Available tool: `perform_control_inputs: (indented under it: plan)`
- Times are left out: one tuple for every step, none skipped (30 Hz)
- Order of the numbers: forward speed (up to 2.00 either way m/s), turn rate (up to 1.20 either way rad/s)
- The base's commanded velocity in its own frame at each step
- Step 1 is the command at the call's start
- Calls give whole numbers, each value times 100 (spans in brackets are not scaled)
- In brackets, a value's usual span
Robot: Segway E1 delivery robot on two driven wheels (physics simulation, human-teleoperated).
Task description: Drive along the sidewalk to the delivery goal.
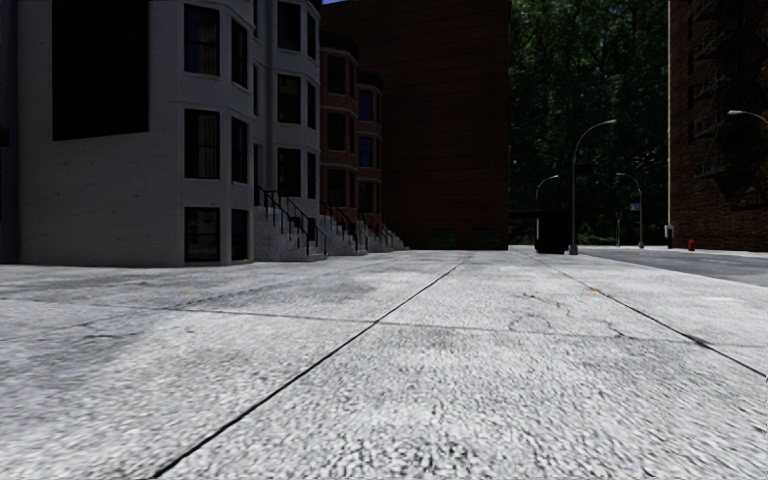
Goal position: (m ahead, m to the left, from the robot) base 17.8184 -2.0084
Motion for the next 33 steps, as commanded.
perform_control_inputs:
  plan:
    - [200, 18]
    - [200, 18]
    - [200, 18]
    - [200, 18]
    - [200, 18]
    - [200, 18]
    - [200, 18]
    - [200, 18]
    - [200, 18]
    - [200, 18]
    - [200, 18]
    - [200, 18]
    - [200, 18]
    - [200, 18]
    - [200, 18]
    - [200, 18]
    - [200, 18]
    - [200, 18]
    - [200, 0]
    - [200, 0]
    - [200, 0]
    - [200, 0]
    - [200, 0]
    - [200, 0]
    - [200, 0]
    - [200, 0]
    - [200, 0]
    - [200, 0]
    - [200, 0]
    - [200, 0]
    - [200, 0]
    - [200, 0]
    - [200, 0]
